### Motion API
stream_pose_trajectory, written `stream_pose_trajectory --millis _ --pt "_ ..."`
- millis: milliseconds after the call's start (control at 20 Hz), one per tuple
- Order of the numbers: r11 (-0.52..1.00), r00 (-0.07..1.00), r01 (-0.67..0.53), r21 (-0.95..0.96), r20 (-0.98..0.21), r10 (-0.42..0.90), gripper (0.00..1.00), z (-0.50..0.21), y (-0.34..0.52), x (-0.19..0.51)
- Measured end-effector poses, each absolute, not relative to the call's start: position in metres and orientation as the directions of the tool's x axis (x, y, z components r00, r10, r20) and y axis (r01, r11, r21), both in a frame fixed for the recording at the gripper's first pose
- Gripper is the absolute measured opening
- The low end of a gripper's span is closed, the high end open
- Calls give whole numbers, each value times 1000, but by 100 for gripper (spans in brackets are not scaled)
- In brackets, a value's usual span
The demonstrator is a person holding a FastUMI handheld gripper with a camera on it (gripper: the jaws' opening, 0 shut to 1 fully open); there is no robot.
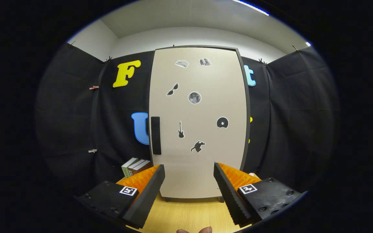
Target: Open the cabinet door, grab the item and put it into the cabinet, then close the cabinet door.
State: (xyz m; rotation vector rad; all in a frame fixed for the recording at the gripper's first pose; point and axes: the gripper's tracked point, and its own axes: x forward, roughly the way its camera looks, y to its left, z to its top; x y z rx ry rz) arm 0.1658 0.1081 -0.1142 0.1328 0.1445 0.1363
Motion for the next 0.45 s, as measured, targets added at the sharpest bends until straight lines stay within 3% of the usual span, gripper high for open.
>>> stream_pose_trajectory --millis 450 --pt "981 978 -135 142 -138 155 98 -115 117 169"
